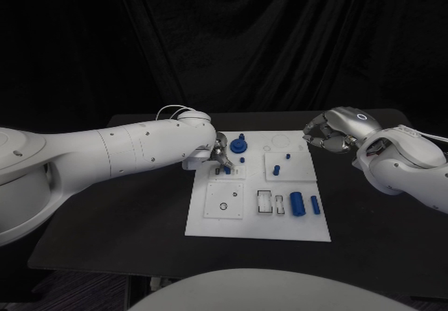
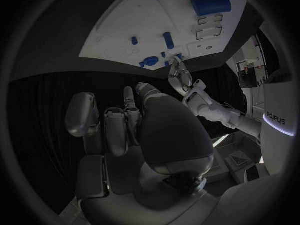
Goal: Assemble the parts on the task board
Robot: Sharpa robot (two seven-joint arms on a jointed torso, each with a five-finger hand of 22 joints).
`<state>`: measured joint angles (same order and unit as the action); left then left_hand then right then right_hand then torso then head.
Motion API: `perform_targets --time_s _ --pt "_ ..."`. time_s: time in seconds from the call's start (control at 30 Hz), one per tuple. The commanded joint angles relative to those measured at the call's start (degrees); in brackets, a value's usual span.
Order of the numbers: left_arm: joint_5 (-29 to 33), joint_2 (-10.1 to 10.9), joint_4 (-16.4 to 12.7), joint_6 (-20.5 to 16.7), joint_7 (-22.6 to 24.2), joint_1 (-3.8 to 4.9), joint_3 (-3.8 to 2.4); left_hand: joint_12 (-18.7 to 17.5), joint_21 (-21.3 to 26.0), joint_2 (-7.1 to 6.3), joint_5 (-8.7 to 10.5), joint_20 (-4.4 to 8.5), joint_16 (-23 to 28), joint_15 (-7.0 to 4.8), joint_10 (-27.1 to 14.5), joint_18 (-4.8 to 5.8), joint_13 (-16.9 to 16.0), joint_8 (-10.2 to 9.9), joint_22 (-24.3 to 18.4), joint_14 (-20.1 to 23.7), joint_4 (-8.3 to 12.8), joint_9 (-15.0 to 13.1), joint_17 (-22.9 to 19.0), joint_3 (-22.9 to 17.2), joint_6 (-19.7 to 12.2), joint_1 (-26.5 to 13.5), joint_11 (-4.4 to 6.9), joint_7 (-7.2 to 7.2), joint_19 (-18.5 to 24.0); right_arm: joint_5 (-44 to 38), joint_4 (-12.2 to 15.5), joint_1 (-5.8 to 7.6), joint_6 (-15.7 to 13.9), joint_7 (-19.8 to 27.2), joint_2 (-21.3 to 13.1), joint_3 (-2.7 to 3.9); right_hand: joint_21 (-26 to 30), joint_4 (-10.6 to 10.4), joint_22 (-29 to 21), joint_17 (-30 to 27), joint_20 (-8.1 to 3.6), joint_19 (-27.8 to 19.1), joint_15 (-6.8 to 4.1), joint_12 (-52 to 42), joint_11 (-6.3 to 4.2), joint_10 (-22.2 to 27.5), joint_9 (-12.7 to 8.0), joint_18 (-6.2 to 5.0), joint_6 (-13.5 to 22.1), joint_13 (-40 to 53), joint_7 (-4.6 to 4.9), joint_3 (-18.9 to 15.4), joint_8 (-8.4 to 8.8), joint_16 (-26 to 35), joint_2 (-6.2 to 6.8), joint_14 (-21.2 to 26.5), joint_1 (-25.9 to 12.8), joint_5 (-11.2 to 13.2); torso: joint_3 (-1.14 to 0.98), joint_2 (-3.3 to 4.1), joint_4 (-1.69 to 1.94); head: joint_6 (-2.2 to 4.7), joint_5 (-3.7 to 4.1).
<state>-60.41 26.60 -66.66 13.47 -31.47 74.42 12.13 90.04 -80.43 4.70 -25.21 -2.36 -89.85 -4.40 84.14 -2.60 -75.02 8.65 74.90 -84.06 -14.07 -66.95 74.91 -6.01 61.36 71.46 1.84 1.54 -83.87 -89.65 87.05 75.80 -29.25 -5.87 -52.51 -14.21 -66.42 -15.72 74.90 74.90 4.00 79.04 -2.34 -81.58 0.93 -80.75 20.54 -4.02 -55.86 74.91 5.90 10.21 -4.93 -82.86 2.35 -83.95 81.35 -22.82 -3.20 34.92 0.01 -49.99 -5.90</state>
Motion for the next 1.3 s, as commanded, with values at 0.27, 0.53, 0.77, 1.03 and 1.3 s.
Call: perform_targets --time_s 0.27,0.53,0.77,1.03,1.3 --pt "0.36 0.85 -1.34 -5.12 1.99 -0.25 -0.03 -0.04 0.40 -2.38 0.17 0.74 -0.15 -0.53 5.86 -0.12 -14.98 0.94 10.44 -5.94 1.18 -0.72 15.09 -4.75 0.88 -0.24 0.66 -0.42 0.15 -0.19 0.01 -0.11 0.57 -1.44 0.00 0.04 0.74 0.07 8.27 10.35 0.08 -0.61 0.05 0.51 0.12 0.70 -0.12 -1.04 -0.43 5.51 0.11 0.66 0.40 0.50 0.02 -3.01 0.36 -0.71 0.00 0.02 0.02 -0.01 -0.21" --pt "0.36 2.09 -3.23 -9.02 1.82 -0.36 -0.03 -0.04 0.72 -3.32 1.12 0.80 -0.15 -0.57 5.86 -0.17 -14.98 1.02 10.40 -5.94 1.72 -0.84 15.09 -6.69 0.88 -0.80 0.69 -0.42 0.29 -0.19 0.11 -0.11 0.66 -1.64 -0.10 0.04 1.13 0.20 8.18 10.16 0.10 -0.78 0.09 0.65 0.15 0.88 -0.14 -1.10 -0.45 5.37 0.14 0.87 0.41 0.82 0.10 -2.86 0.54 -1.06 -0.03 0.01 0.03 -0.01 -0.32" --pt "0.36 4.92 -7.10 -16.53 2.02 -0.49 -0.02 -0.04 0.92 -3.91 1.37 0.83 -0.15 -0.60 5.86 -0.21 -14.98 1.00 10.38 -5.94 2.21 -0.86 15.09 -8.23 0.83 -1.04 0.71 -0.43 0.35 -0.19 0.34 -0.11 0.44 -1.70 -0.45 0.04 1.32 0.23 8.13 10.10 0.11 -0.87 0.10 0.75 0.17 1.00 -0.15 -1.13 -0.45 5.27 0.15 0.91 0.42 0.92 0.15 -2.82 0.57 -1.15 -0.01 0.03 0.01 -0.01 -0.15" --pt "-6.70 9.78 -13.25 -29.93 4.76 -2.23 -0.02 -0.04 0.59 -4.64 1.50 0.86 -0.15 -0.63 5.86 -0.11 -14.98 1.13 10.60 -5.94 2.24 -0.89 15.09 -9.38 1.15 -1.71 0.72 -0.45 0.07 -0.19 0.32 -0.11 -0.04 -1.65 -0.79 0.04 1.53 0.26 8.08 10.02 0.13 -0.97 0.12 0.81 0.18 1.08 -0.16 -1.17 -0.47 5.21 0.17 0.96 0.42 1.07 0.26 -2.75 0.59 -1.28 -0.03 0.02 0.05 -0.01 -0.43" --pt "-13.53 12.08 -16.61 -45.68 9.42 -7.01 -0.01 -0.04 0.08 -5.64 1.45 0.98 -0.15 -0.79 5.86 0.02 -14.98 1.31 10.90 -5.94 2.03 -0.83 15.09 -10.72 1.88 -2.23 0.92 -0.70 -0.38 -0.19 0.22 -0.12 -0.50 -1.31 -0.96 0.04 1.60 0.27 8.07 10.03 0.14 -1.01 0.13 0.86 0.19 1.14 -0.16 -1.18 -0.49 5.16 0.18 0.98 0.42 1.06 0.32 -2.75 0.59 -1.38 -0.02 -0.05 0.08 -0.01 -0.39"
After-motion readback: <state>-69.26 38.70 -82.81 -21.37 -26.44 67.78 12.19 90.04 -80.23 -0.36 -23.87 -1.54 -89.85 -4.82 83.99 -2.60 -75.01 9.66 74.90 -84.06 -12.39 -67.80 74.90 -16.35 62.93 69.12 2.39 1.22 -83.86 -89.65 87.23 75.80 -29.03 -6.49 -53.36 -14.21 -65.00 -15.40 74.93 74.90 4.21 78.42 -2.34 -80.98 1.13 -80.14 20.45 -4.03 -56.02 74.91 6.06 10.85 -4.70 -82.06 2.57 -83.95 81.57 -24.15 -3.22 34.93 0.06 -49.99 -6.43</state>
